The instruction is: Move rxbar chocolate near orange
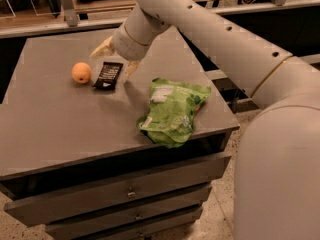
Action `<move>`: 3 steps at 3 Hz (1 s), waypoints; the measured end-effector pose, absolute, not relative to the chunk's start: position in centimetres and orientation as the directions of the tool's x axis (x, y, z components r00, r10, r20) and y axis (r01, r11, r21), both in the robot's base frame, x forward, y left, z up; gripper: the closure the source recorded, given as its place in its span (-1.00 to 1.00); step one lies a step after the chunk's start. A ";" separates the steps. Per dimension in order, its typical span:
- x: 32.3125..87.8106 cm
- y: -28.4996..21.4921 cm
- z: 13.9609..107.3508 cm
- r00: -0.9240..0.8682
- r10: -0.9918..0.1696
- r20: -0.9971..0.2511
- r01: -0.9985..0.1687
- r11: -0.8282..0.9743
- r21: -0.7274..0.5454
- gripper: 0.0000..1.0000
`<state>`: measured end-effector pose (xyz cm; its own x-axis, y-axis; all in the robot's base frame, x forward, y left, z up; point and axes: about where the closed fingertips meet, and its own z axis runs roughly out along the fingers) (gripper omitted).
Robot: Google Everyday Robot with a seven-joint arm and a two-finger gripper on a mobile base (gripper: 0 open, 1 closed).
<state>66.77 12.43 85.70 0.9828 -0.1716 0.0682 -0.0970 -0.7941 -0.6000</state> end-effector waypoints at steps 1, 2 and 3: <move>66.8 12.4 85.8 0.983 -0.172 0.068 -0.097 -0.794 -0.600 -1.00; 66.8 12.4 86.1 0.983 -0.172 0.068 -0.097 -0.794 -0.600 -1.00; 66.8 12.4 86.1 0.983 -0.172 0.069 -0.097 -0.794 -0.600 -1.00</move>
Offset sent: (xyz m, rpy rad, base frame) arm 0.0130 0.0049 0.2443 -0.2826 -0.2529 -0.1057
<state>66.77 12.44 86.14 0.9828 -0.1717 0.0686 -0.0970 -0.7943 -0.5997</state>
